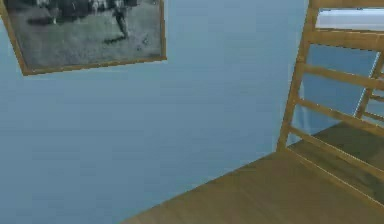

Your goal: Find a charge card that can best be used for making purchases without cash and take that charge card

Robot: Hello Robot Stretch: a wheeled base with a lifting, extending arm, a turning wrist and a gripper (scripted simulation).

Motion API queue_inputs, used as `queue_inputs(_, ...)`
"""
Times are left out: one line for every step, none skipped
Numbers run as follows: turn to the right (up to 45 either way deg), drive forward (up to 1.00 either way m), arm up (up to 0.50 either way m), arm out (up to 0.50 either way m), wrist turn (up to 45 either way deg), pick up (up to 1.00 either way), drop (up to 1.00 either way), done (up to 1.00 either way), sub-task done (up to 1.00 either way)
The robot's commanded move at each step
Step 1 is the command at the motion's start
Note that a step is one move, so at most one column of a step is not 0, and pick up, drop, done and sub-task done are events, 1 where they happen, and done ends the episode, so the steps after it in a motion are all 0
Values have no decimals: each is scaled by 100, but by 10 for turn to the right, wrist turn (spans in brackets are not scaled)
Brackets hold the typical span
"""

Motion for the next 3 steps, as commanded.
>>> queue_inputs(-450, 0, 0, 0, 0, 0, 0, 0, 0)
queue_inputs(-450, 0, 0, 0, 0, 0, 0, 0, 0)
queue_inputs(-390, 0, 0, 0, 0, 0, 0, 0, 0)
